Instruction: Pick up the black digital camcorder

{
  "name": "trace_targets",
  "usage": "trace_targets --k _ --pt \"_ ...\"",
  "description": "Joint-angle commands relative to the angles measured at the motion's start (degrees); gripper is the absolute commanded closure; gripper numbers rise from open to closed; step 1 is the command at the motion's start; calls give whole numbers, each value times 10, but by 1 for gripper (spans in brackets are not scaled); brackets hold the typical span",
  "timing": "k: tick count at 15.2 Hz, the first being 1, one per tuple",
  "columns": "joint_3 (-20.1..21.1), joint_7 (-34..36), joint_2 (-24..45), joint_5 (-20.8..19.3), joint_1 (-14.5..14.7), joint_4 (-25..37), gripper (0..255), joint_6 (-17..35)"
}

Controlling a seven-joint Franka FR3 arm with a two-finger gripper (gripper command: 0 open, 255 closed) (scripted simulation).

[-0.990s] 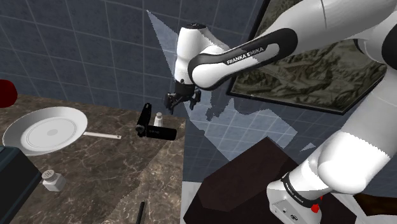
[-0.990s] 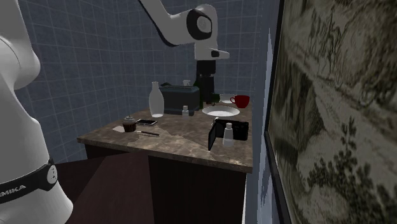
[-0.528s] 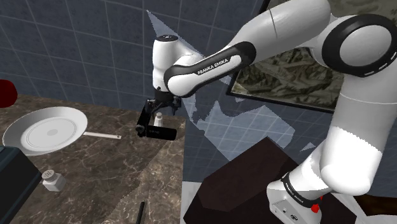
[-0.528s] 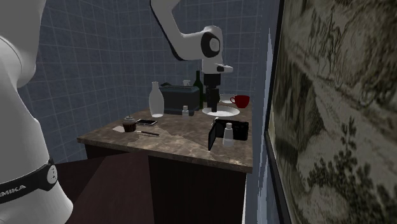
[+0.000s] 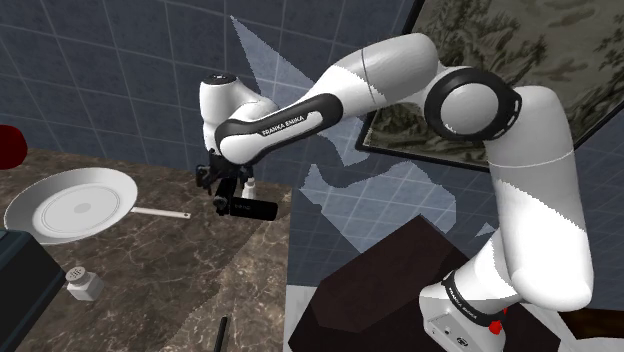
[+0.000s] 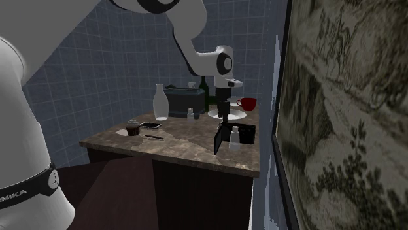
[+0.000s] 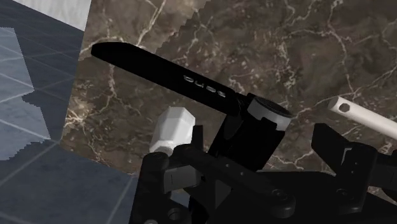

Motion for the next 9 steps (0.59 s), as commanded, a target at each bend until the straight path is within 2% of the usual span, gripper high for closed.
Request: trace_targets --k 1,9 --pt "-4 3 32 -3 11 42 0 -9" --pt "-13 8 70 -13 17 48 0 23"
